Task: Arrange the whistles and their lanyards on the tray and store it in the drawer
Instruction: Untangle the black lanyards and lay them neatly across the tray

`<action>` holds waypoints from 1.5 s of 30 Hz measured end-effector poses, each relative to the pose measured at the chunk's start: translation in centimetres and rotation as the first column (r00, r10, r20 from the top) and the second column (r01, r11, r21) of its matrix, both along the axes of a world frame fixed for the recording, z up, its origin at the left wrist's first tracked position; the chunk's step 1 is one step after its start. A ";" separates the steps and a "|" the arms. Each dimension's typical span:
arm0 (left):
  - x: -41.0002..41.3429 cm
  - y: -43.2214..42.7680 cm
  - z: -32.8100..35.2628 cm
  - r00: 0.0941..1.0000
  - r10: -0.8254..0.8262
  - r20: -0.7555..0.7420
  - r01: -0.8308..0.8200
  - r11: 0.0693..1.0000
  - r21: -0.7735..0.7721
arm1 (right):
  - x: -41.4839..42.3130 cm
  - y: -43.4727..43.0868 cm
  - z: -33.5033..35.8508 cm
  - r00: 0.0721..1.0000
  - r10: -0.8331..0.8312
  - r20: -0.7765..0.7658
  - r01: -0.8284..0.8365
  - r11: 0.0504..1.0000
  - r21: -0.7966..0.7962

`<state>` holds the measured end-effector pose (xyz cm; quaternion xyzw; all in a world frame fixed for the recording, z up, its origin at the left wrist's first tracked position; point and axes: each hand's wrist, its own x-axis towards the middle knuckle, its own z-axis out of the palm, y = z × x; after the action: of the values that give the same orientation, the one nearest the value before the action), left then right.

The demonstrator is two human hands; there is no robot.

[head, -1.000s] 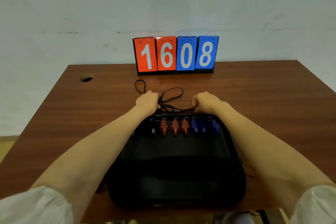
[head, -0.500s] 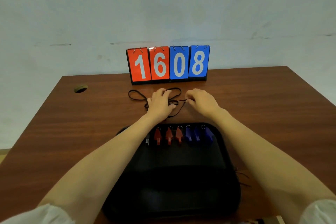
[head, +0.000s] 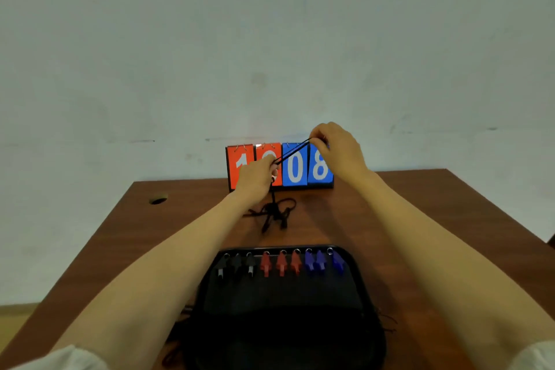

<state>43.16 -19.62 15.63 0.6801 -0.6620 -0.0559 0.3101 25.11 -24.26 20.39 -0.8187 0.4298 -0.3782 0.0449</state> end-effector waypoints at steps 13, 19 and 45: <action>1.8 1.3 3.8 0.997 0.010 -0.082 -0.011 1.000 -0.012 | -2.7 0.8 4.7 0.991 -0.097 0.097 0.108 0.987 -0.117; 2.9 1.9 5.6 0.999 -0.029 -0.045 0.022 0.991 -0.134 | -3.5 0.6 4.3 0.968 -0.241 0.064 0.247 0.964 -0.100; 3.2 1.4 1.9 0.982 0.013 0.191 -0.014 1.000 0.007 | -1.6 1.5 -1.1 0.996 0.088 -0.015 -0.071 0.882 0.465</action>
<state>46.32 -18.18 17.53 0.6880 -0.6838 0.0090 0.2429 23.47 -22.80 19.26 -0.8077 0.4744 -0.2478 0.2472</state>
